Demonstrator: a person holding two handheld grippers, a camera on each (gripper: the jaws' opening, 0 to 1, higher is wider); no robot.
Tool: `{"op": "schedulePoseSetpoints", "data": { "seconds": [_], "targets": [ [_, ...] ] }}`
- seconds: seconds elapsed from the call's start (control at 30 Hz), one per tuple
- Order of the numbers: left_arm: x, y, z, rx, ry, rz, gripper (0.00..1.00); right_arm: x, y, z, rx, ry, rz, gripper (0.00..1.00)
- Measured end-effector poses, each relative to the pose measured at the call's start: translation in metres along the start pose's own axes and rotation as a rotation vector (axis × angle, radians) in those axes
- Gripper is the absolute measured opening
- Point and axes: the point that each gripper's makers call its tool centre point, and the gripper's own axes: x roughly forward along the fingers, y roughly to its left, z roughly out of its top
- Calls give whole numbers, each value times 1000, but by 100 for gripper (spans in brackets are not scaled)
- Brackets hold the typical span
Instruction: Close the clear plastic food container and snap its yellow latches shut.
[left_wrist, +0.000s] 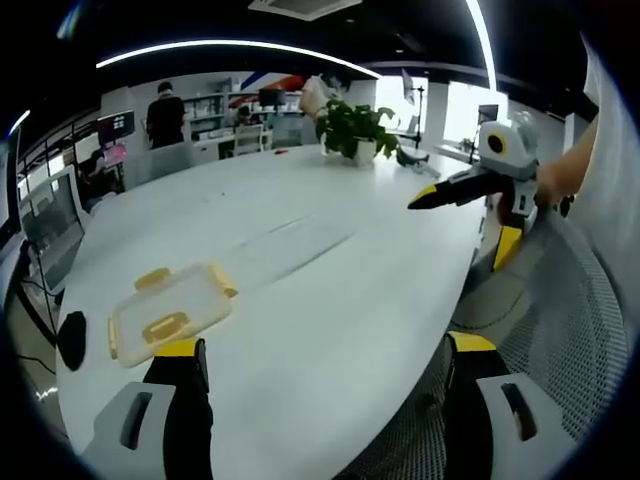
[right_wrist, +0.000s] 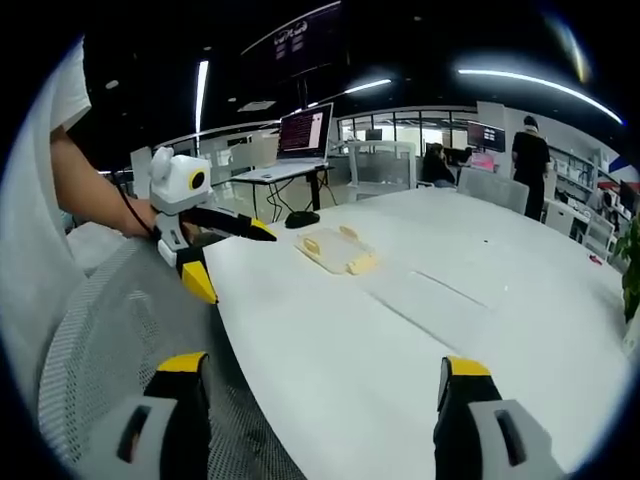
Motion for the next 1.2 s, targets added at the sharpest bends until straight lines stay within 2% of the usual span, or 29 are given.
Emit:
{"op": "schedulePoseSetpoints", "data": {
  "seconds": [0.2,0.7,1.0,1.2],
  "targets": [
    [0,-3,-1,14,3,-9,97,-3,-5,0,22,-10,-25,94],
    [0,-2,-4,2,13,-10,96,-2,-2,3,26,-19,-14,93],
    [1,-3,-6,36,25,-12,96,-2,-3,3,-11,-8,-33,93],
    [1,-4,-3,27,22,-15,95,-3,-5,5,-7,-16,-32,93]
  ]
}}
